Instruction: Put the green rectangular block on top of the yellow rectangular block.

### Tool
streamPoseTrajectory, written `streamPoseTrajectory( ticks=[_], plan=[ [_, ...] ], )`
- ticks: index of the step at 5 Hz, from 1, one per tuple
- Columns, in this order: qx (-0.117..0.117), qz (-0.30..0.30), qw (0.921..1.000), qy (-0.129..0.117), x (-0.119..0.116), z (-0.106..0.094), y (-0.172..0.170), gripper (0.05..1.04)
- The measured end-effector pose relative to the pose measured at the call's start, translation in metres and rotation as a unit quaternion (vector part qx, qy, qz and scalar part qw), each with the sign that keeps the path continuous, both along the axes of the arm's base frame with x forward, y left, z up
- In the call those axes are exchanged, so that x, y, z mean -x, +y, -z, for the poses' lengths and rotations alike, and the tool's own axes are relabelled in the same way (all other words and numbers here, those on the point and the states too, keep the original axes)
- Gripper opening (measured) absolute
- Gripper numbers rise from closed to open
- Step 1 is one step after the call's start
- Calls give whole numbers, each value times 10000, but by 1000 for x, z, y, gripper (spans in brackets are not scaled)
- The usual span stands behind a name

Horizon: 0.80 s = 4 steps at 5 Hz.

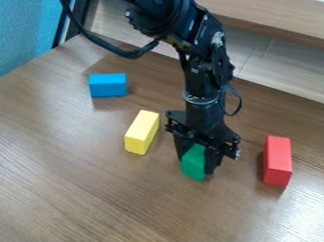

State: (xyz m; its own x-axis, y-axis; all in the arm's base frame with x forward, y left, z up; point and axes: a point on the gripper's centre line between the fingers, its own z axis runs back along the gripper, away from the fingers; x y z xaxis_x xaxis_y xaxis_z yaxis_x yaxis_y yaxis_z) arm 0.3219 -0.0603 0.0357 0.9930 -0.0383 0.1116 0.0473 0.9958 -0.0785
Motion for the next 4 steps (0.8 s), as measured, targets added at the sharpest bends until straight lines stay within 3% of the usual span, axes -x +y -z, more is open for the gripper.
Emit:
streamPoseTrajectory(
  ticks=[1,4],
  plan=[
    [96,-176,9998,-31,0,-4,13,590],
    [164,-572,9975,-384,-1,-41,42,590]
  ],
)
